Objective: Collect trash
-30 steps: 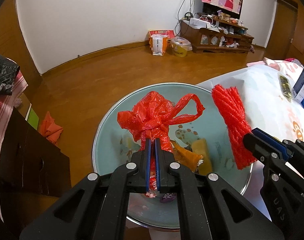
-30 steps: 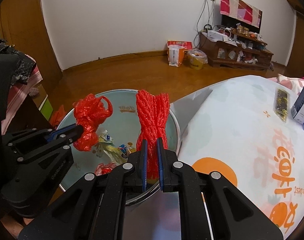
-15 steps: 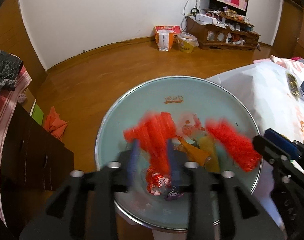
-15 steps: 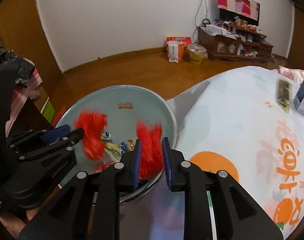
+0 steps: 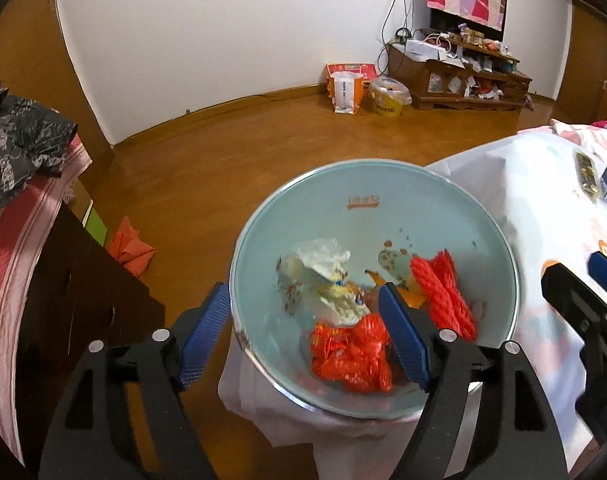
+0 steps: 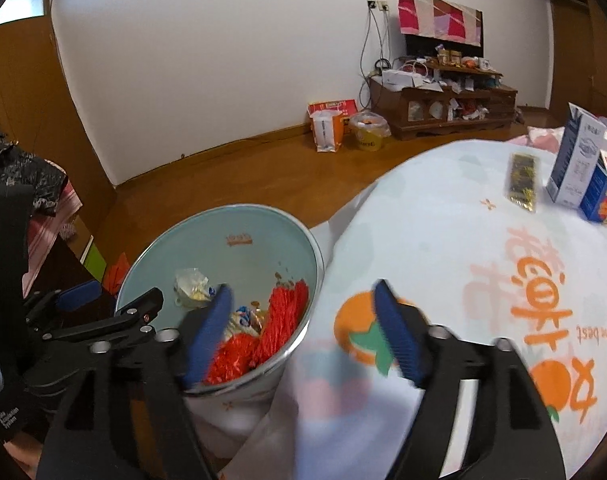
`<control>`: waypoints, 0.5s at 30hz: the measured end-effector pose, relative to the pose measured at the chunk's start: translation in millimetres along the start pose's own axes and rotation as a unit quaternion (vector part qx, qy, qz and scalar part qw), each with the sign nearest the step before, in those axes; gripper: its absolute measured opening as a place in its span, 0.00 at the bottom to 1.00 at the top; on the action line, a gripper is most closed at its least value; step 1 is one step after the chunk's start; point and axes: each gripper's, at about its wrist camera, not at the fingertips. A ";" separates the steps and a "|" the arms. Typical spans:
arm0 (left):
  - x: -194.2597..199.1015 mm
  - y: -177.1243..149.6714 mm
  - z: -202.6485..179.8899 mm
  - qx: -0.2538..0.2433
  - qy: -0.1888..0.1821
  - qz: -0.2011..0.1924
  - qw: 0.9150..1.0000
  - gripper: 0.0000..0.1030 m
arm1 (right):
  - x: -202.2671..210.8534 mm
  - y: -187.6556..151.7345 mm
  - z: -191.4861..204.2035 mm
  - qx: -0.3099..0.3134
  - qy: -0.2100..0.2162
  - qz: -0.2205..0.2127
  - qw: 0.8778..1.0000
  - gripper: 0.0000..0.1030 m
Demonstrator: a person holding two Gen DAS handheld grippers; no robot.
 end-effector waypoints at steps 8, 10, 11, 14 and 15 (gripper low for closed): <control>15.1 -25.1 4.0 0.002 0.001 0.024 1.000 0.80 | 19.5 -17.2 -7.6 -0.024 -0.046 0.003 0.999 0.95; 22.7 -30.1 3.2 0.000 0.005 0.020 1.000 0.83 | 24.9 -23.5 -8.8 -0.029 -0.043 0.013 0.999 0.95; 27.3 -33.1 3.3 -0.003 0.007 0.017 1.000 0.83 | 29.1 -26.9 -8.7 -0.033 -0.041 0.014 0.999 0.95; 38.4 -42.0 4.9 -0.007 0.013 0.013 1.000 0.85 | 42.9 -34.9 -6.5 -0.031 -0.041 0.014 0.999 0.95; 41.6 -44.0 5.5 -0.007 0.015 0.012 1.000 0.85 | 47.0 -36.6 -5.8 -0.030 -0.040 0.013 0.999 0.95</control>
Point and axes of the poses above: each gripper's, at about its wrist camera, not at the fingertips, and x roughly against the way its jaws point, z to its left, y to its top, and after that the axes turned 9 degrees about -z, right-handed
